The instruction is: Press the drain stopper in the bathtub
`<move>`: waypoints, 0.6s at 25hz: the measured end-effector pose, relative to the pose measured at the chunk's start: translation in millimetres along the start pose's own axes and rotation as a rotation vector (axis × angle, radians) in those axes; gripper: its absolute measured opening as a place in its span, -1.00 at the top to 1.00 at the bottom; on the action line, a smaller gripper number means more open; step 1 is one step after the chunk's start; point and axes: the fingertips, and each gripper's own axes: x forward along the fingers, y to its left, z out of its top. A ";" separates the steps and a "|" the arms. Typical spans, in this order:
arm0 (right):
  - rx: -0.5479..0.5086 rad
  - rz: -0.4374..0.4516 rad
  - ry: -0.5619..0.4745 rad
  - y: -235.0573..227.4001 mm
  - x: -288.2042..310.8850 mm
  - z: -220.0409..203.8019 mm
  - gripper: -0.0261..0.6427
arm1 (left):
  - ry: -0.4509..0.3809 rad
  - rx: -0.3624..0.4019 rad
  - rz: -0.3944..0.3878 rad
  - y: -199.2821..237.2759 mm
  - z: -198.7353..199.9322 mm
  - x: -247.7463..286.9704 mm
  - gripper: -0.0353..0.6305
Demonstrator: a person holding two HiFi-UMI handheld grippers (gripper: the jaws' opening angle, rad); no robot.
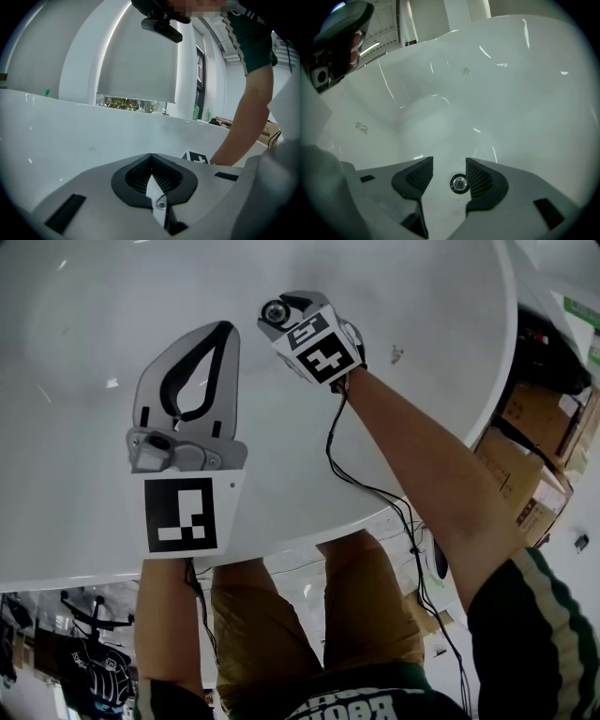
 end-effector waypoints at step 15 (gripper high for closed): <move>-0.088 -0.029 -0.141 20.0 -135.3 52.6 0.26 | -0.065 0.047 0.006 -40.1 90.8 -50.3 0.88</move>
